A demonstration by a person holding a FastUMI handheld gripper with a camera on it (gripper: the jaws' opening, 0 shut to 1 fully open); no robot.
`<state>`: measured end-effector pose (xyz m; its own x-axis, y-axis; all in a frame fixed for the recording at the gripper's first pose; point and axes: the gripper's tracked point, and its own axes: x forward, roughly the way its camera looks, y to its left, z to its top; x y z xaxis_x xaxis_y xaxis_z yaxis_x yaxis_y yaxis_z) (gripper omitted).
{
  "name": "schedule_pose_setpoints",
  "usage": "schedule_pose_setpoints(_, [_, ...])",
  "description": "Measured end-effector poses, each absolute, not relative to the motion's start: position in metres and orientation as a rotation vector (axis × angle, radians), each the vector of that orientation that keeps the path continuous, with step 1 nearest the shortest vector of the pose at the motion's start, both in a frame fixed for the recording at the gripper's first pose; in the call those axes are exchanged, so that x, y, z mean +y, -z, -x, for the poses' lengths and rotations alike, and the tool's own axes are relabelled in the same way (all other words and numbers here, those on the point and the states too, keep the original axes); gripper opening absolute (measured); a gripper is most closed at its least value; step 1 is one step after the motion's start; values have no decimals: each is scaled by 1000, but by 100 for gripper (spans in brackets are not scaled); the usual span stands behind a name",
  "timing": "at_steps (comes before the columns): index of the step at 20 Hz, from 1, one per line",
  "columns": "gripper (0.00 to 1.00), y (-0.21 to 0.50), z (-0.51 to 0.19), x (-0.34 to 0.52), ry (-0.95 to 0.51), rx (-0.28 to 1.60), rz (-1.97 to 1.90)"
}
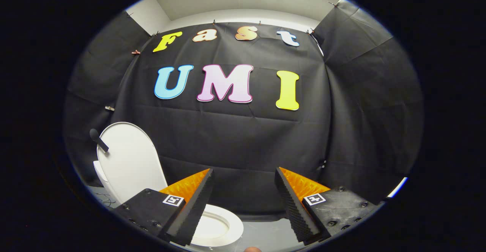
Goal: Open the toilet lid.
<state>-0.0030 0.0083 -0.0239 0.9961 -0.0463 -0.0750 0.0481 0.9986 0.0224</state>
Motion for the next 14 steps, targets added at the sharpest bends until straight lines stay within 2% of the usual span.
schedule_pose_setpoints(14, [99,20,8,1,77,71,-79])
